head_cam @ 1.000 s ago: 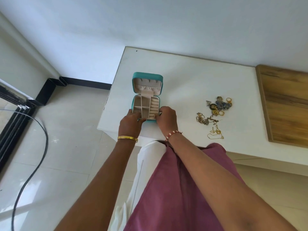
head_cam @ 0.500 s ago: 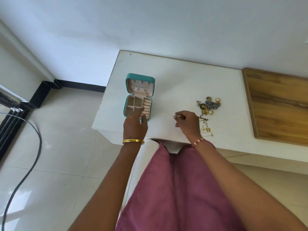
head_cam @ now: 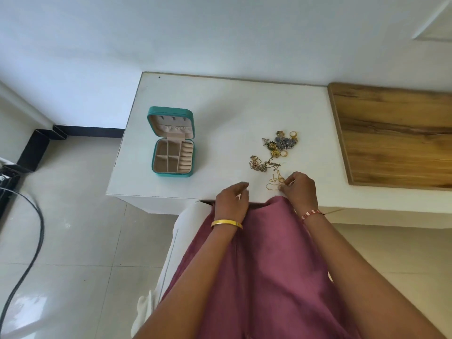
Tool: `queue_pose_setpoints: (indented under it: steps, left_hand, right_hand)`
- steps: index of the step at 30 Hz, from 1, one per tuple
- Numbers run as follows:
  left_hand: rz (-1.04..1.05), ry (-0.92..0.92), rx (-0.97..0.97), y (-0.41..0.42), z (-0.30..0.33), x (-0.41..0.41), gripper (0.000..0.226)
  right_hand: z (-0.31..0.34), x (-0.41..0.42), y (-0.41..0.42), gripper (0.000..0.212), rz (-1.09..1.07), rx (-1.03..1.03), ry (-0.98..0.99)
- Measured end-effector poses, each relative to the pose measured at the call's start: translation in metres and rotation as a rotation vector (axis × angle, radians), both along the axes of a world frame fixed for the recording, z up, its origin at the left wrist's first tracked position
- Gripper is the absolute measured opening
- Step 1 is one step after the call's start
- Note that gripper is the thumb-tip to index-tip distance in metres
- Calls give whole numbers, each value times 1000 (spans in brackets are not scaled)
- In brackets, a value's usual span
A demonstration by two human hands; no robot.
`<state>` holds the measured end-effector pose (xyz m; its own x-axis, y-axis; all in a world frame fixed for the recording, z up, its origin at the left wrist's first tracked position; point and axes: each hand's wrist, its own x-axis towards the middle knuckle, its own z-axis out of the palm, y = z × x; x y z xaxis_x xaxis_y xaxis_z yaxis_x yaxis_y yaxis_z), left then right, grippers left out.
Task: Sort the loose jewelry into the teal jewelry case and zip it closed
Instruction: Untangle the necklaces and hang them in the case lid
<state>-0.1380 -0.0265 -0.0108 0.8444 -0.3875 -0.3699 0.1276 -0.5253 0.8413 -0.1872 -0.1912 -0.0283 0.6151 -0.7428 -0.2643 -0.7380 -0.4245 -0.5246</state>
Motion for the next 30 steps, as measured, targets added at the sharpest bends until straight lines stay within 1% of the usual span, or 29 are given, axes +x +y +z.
queue_pose_setpoints:
  steps: [2,5,7,10,13,16,19,23,26,30]
  left_hand:
    - [18,30,33,4,-7,-3,26]
    - [53,63,34,5,-11,-1,24]
    - [65,74,33,5,-12,1,23]
    - [40,46,51,5,-12,-1,23]
    - [20,19,73,6,-11,-3,23]
    - [48,19,72,10,-7,-4,23]
    - [77,23,50,14,-2,-8,23]
    - [94,31,6,18,10,-19,23]
    - [137,47,-74,18,23,-29,22]
    - [165,33,-193,14,45,-34,23]
  right_hand:
    - [-5,2,-1,13,7,12,42]
    - [-9,6,-4,13,-8,19,94]
    - [-10,9,-2,16,28,-1,139]
    - [-8,9,1,18,54,-12,162]
    - [-12,5,0,17,33,14,138]
    - [-9,-1,-2,20,-28,47,85]
    - [6,-4,-4,19,-87,98,-44]
    - [34,-1,-2,8,-116,186,-230]
    - [57,3,2,13,-100,231,-348]
    - [92,6,14,18,15,312,-464]
